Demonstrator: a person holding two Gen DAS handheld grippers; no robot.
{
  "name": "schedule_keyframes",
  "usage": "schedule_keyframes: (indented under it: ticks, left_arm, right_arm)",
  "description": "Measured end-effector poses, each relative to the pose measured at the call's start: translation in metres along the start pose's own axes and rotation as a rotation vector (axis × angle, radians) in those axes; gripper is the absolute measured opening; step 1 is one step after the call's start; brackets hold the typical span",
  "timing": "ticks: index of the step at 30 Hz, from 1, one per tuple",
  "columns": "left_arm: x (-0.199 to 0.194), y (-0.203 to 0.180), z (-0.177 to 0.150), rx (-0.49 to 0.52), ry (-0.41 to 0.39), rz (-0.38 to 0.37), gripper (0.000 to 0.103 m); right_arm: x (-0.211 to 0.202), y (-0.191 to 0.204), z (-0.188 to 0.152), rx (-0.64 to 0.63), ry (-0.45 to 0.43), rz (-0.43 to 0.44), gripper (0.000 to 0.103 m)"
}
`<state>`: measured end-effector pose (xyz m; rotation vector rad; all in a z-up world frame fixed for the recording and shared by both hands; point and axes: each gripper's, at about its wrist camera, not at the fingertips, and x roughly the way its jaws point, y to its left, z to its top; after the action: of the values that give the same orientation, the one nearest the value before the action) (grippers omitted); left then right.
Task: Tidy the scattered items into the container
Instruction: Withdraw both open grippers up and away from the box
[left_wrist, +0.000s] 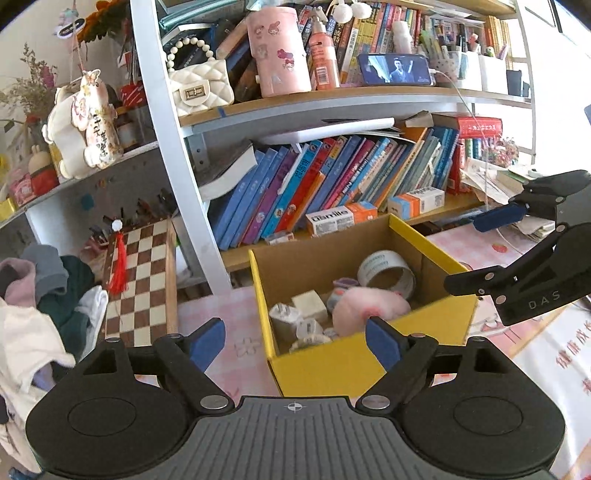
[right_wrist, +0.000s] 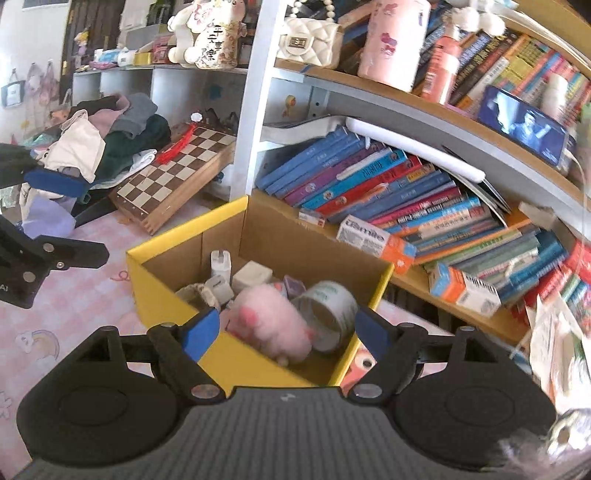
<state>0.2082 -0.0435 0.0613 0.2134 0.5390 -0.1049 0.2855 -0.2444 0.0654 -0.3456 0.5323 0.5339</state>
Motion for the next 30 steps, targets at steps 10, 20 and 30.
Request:
schedule_keyframes:
  ticks: [10, 20, 30]
  left_arm:
    - [-0.023, -0.003, -0.036, -0.022, 0.038, -0.005, 0.086]
    - [-0.044, -0.006, -0.072, -0.062, 0.077, -0.009, 0.086]
    - [-0.058, -0.006, -0.098, -0.083, 0.098, 0.026, 0.089]
  right_arm:
    - [-0.024, 0.031, -0.045, 0.097, 0.051, -0.046, 0.08]
    - [-0.048, 0.063, -0.085, 0.194, 0.073, -0.108, 0.081]
    - [-0.064, 0.094, -0.109, 0.261, 0.079, -0.172, 0.086]
